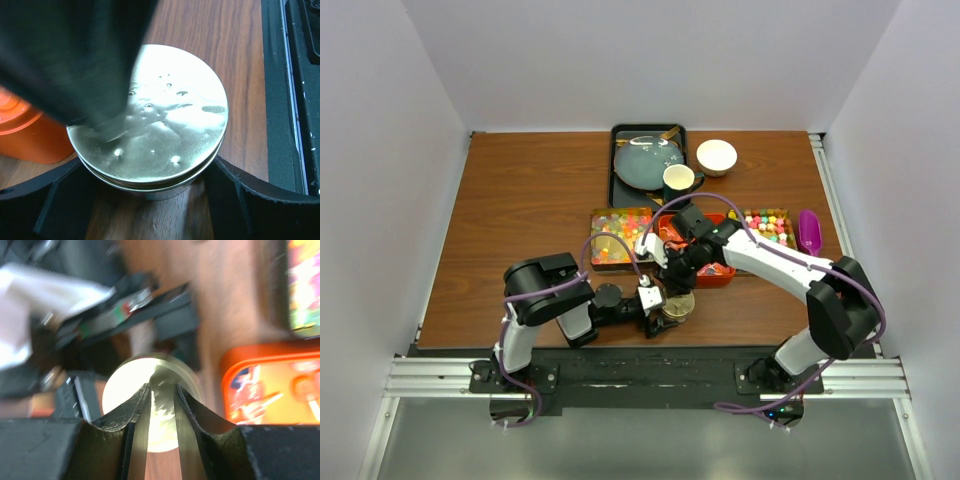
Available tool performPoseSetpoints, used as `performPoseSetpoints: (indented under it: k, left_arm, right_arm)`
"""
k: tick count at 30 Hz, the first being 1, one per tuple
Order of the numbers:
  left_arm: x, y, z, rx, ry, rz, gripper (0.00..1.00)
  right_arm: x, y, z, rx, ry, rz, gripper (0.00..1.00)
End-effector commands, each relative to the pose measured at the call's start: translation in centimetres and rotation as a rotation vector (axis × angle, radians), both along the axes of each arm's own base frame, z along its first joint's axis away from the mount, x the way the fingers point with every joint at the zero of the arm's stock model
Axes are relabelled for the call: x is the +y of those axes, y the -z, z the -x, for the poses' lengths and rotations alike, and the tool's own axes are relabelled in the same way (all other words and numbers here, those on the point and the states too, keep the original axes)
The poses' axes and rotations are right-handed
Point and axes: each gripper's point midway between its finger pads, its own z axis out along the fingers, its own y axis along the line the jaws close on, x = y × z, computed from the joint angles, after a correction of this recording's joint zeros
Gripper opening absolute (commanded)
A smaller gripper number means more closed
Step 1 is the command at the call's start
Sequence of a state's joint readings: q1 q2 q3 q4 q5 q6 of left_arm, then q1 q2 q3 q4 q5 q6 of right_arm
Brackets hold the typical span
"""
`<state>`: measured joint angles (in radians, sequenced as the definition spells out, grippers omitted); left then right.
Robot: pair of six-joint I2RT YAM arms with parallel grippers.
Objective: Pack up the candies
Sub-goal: Screw the bottle lid onto the packing bottle.
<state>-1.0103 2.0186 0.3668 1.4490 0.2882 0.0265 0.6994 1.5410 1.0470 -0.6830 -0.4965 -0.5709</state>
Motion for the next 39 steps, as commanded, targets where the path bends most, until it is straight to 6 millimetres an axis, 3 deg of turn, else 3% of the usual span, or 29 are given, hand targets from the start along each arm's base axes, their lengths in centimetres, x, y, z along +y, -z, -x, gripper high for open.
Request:
performPoseSetpoints:
  k: [1,9,12,16,21,24,25,26,27,30,33,35,39]
  left_arm:
    - [1.1,1.1,-1.0,-0.082,-0.051,-0.045,0.00]
    - [1.3,1.2,-1.2,-0.085,-0.069,-0.051,0.00]
    - [1.4,1.1,-1.3,-0.087,-0.070,-0.050,0.00]
    - [1.4,1.1,-1.2,-0.082,-0.062,-0.051,0.00]
    - [1.5,1.5,-1.2,-0.067,-0.056,-0.065,0.00]
    - [1.3,1.6,-0.6,-0.085,-0.010,-0.074,0.00]
    - [1.2,1.7,0.0,-0.091,0.028,-0.074,0.00]
    - [1.3,1.6,0.0,-0.100,0.032,-0.071,0.00]
    - [1.3,1.6,0.0,-0.089,0.028,-0.068,0.00]
    - [1.4,1.7,-0.1,-0.083,0.014,-0.073,0.00]
    - [1.5,2.1,-0.4,-0.073,-0.005,-0.093,0.00]
    - [1.7,2.3,-0.8,-0.072,-0.029,-0.103,0.00]
    - [1.7,2.4,-1.1,-0.070,-0.046,-0.106,0.00]
  right_arm:
    - [-2.3,3.7,-1.6,-0.050,0.119,0.153,0.28]
    - [-6.0,2.1,1.2,-0.069,0.104,0.209,0.28]
    - [-6.8,1.9,1.5,-0.079,0.141,0.210,0.35]
    - [-7.6,0.2,0.5,-0.112,0.215,0.198,0.49]
    - [-9.5,-0.9,0.4,-0.065,0.235,0.185,0.56]
    - [-9.2,-3.8,-1.2,-0.056,0.222,0.074,0.65]
    - [-7.9,-5.5,-1.4,-0.055,0.171,0.005,0.72]
    - [-7.4,-5.9,-1.8,-0.064,0.139,-0.015,0.77]
    - [-6.9,-6.7,-2.5,-0.102,0.099,-0.041,0.98]
    - [-5.1,-7.3,-3.9,-0.122,0.002,-0.104,0.99]
    - [-3.3,-7.0,-3.8,-0.045,-0.090,-0.148,0.99]
    - [-2.5,-6.5,-2.5,0.008,-0.166,-0.138,0.99]
    - [-1.4,-5.1,-1.9,0.027,-0.217,-0.127,0.99]
